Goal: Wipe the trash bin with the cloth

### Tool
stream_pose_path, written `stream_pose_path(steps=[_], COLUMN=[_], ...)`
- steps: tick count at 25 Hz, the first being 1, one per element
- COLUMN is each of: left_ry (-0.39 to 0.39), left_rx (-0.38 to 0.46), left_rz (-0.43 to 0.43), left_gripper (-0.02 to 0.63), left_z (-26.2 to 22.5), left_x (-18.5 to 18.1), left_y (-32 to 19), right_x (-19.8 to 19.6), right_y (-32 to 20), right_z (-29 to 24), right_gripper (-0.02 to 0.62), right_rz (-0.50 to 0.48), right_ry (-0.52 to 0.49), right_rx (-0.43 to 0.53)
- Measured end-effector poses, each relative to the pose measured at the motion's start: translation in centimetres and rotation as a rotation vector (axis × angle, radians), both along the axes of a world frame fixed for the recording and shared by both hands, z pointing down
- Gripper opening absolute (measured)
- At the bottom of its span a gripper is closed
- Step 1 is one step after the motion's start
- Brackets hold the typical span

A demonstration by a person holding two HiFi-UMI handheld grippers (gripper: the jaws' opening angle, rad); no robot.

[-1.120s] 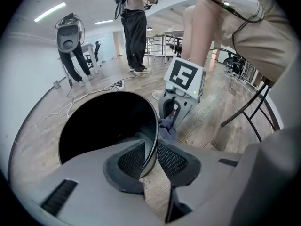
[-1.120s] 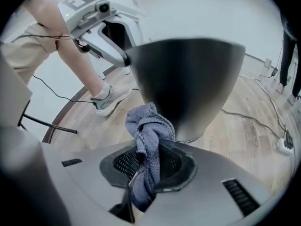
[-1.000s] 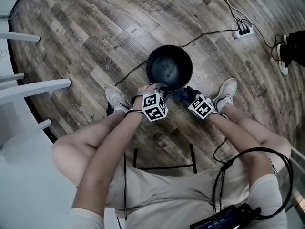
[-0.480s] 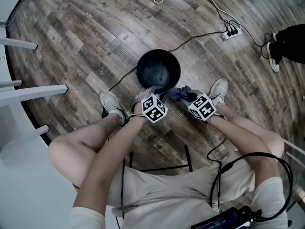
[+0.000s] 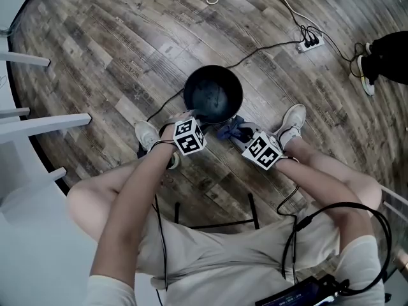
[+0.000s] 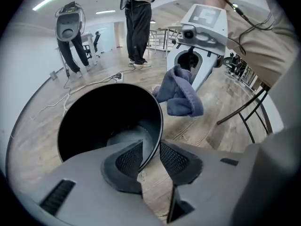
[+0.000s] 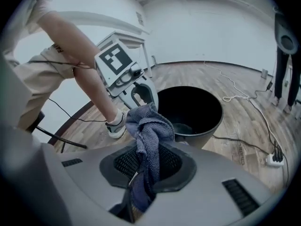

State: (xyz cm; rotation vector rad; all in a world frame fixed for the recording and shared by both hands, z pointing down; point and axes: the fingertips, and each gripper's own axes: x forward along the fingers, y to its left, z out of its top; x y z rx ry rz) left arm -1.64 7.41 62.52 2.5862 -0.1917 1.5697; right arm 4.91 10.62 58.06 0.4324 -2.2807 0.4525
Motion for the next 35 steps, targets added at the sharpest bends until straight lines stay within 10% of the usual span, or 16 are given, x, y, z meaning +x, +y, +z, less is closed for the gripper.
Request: stream_pose_path(steps=[35], left_ry=[0.055], left_rx=[0.039], left_rz=[0.179], left_gripper=[0.075], left_z=[-0.6], left_x=[0.1], left_y=[0.2], right_x=[-1.2], right_y=[-2.4], right_z=[20.2], right_gripper=[0.078], right_rz=[0.071], right_ry=[0.292], right_rx=[-0.028])
